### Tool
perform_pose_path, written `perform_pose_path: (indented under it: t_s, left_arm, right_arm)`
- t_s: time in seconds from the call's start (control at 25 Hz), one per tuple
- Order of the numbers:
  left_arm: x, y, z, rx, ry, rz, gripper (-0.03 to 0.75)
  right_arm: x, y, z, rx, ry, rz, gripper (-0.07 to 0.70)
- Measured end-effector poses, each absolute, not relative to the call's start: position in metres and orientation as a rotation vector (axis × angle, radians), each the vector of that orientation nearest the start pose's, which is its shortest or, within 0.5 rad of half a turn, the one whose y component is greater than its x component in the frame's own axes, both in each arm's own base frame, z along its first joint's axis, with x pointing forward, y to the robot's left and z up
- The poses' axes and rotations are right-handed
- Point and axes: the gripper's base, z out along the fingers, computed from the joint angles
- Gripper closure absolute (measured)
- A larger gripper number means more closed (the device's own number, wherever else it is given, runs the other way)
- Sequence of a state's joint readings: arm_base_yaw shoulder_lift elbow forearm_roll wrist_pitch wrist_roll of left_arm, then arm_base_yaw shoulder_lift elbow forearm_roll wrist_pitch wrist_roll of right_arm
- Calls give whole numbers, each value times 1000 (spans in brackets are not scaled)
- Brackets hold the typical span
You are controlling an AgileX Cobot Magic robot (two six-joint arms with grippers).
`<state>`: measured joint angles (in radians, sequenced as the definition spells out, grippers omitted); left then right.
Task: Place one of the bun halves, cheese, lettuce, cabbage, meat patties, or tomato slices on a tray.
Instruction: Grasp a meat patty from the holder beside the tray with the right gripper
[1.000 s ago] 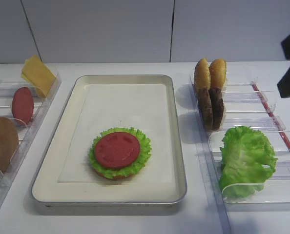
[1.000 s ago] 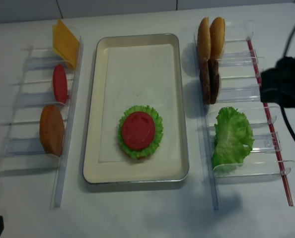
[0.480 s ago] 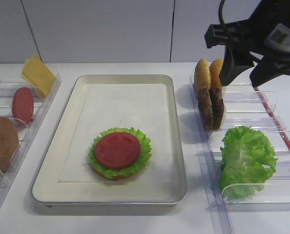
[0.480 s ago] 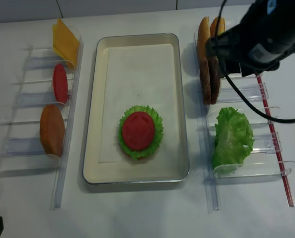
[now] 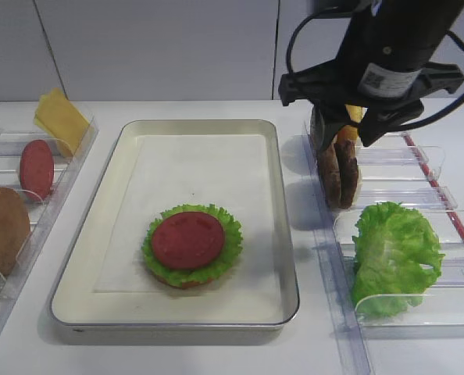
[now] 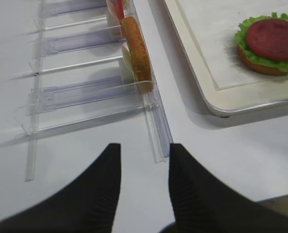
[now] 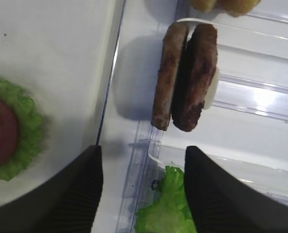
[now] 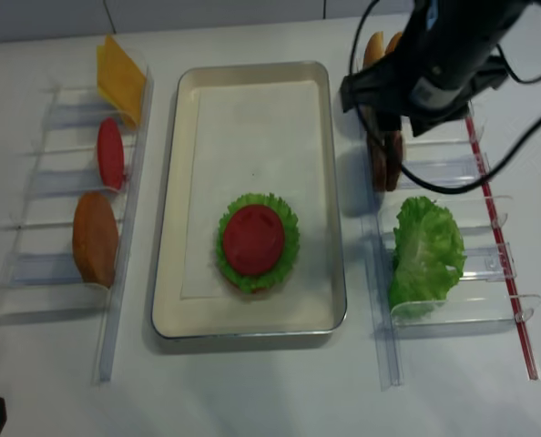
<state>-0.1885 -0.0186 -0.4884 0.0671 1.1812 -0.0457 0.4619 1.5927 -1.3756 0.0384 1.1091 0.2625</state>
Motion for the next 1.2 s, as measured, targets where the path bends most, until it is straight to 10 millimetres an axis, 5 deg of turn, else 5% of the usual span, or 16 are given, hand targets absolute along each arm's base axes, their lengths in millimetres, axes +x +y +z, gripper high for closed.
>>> perform_pose_path:
  t_s: [0.44,1.2]
  left_arm:
    - [-11,8,265,145,2151,-54,491]
    - [-11,8,265,145,2151,-54,491]
  right_arm:
    - [314,167,287,-268,2862,93,239]
    - [326,171,267,-170,2883,72,239]
